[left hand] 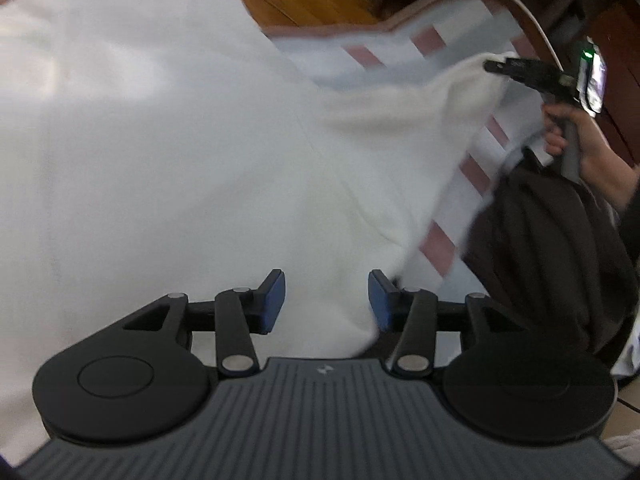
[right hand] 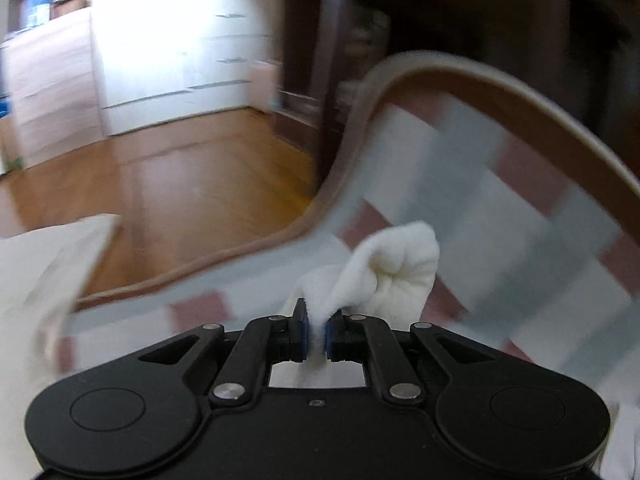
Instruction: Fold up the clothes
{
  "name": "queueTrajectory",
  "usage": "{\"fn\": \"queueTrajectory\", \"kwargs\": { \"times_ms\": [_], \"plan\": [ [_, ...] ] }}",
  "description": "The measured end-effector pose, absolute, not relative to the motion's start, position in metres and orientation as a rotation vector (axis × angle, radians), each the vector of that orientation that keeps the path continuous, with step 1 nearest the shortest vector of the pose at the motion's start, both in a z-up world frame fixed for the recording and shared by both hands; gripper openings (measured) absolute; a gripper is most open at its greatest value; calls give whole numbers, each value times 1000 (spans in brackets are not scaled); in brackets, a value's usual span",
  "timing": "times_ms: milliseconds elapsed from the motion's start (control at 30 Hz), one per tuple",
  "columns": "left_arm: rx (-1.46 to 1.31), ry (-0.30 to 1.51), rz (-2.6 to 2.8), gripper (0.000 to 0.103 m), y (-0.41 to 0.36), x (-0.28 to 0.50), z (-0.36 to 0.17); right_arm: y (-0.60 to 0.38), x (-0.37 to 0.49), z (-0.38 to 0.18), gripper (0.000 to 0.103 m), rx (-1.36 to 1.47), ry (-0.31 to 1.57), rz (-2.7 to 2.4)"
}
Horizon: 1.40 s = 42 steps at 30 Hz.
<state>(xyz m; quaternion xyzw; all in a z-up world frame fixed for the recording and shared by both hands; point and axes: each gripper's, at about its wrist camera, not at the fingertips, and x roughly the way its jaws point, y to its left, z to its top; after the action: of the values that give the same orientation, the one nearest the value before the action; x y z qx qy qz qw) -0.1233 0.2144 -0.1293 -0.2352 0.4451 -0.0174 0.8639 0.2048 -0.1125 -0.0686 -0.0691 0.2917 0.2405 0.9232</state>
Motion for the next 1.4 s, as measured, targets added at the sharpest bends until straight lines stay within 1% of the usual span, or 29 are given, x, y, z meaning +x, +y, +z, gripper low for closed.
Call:
{"fn": "queueTrajectory", "kwargs": {
  "times_ms": [167,333,400,467,533,600,633,667,700,733,767,800,833,900,1000,1067,1133,1300,1400],
  "plan": [
    [-486,836,88,45,253,-149,-109,-50,149,-27,9,-66,541,730],
    [-502,748,174,45,288,-174,-89,23,79,1,9,24,498,996],
    [-526,708,182,45,302,-186,-83,61,50,2,9,10,490,1082],
    [-551,672,189,48,315,-197,-77,92,22,1,9,0,489,1147],
    [-553,652,211,49,325,-209,-73,115,-6,0,9,26,496,1199],
    [-552,632,259,53,335,-222,-74,133,-32,-8,10,50,526,1236],
    [-555,623,284,55,340,-228,-74,143,-45,-15,16,57,547,1252],
    [-577,620,310,58,346,-233,-79,152,-57,-22,18,58,573,1268],
    [-616,622,337,61,353,-236,-86,163,-66,-35,32,27,618,1291],
    [-647,652,362,66,358,-236,-94,176,-78,-50,51,-55,667,1330],
    [-638,719,379,66,359,-230,-104,186,-88,-63,52,-128,711,1357],
    [-602,794,392,65,358,-224,-112,185,-89,-73,50,-162,735,1344],
    [-556,830,392,65,353,-219,-118,185,-91,-82,50,-197,759,1330],
    [-492,829,368,66,344,-217,-125,170,-86,-91,51,-211,797,1312],
    [-571,790,336,66,347,-222,-133,116,-72,-86,54,-193,748,1251],
    [-668,775,344,67,357,-226,-139,83,-63,-85,56,-261,673,1143],
    [-749,742,351,67,369,-235,-141,57,-55,-87,57,-338,641,1042],
    [-835,703,470,68,390,-249,-151,-10,-33,-114,57,-339,760,865],
    [-797,763,481,71,402,-235,-157,-31,-23,-130,57,-262,856,787]
  ]
}}
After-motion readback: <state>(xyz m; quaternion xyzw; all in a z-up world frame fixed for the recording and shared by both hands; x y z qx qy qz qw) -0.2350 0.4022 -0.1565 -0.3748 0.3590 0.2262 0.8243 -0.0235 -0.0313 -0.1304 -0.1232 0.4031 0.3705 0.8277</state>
